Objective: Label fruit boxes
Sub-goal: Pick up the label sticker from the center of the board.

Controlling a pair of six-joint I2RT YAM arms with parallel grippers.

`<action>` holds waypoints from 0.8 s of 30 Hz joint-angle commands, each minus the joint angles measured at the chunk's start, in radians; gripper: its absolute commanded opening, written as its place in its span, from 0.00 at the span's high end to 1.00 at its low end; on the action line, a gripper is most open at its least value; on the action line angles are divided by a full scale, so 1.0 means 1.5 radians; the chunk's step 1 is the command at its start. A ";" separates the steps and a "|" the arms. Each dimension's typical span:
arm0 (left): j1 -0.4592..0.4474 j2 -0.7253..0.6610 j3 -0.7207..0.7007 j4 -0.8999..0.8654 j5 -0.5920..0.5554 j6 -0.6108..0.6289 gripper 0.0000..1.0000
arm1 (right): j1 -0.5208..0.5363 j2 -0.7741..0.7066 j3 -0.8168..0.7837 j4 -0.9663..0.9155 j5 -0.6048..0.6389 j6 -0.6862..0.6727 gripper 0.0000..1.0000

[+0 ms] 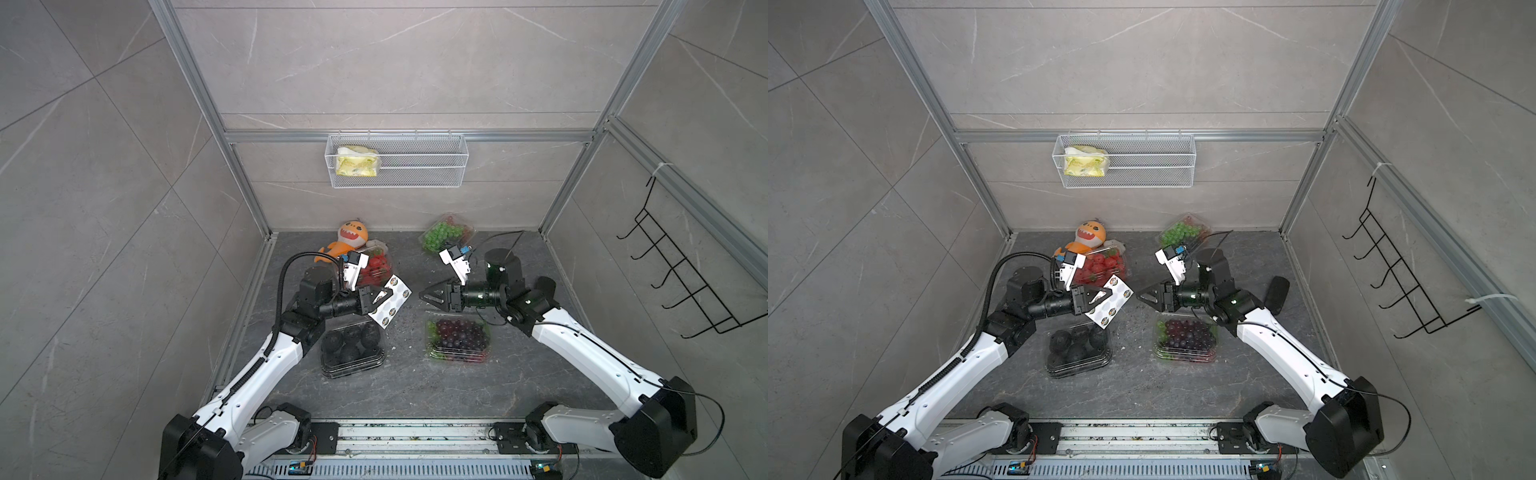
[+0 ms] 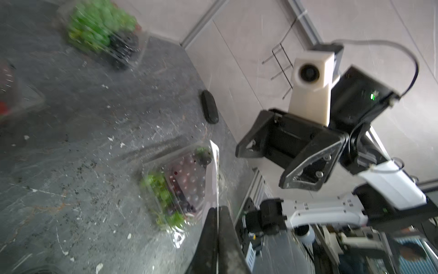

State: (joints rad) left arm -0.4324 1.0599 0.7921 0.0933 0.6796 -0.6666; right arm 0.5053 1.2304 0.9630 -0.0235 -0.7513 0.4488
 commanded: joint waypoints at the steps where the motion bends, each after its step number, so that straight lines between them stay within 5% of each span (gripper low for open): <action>1: -0.030 -0.043 -0.037 0.171 -0.137 -0.101 1.00 | 0.003 -0.035 -0.107 0.289 0.057 0.171 0.43; 5: -0.101 -0.069 -0.082 0.262 -0.253 -0.123 1.00 | 0.004 -0.036 -0.145 0.351 0.070 0.234 0.42; 10: -0.160 -0.058 -0.092 0.342 -0.299 -0.151 1.00 | 0.014 -0.001 -0.172 0.523 0.077 0.329 0.43; 24: -0.179 -0.046 -0.108 0.438 -0.349 -0.200 1.00 | 0.029 0.044 -0.156 0.656 0.057 0.421 0.48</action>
State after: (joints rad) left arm -0.6971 0.9955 0.6216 0.6621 0.1902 -0.9470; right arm 0.5339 1.2827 0.7235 0.8867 -0.6418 1.0336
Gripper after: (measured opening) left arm 0.051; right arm 0.522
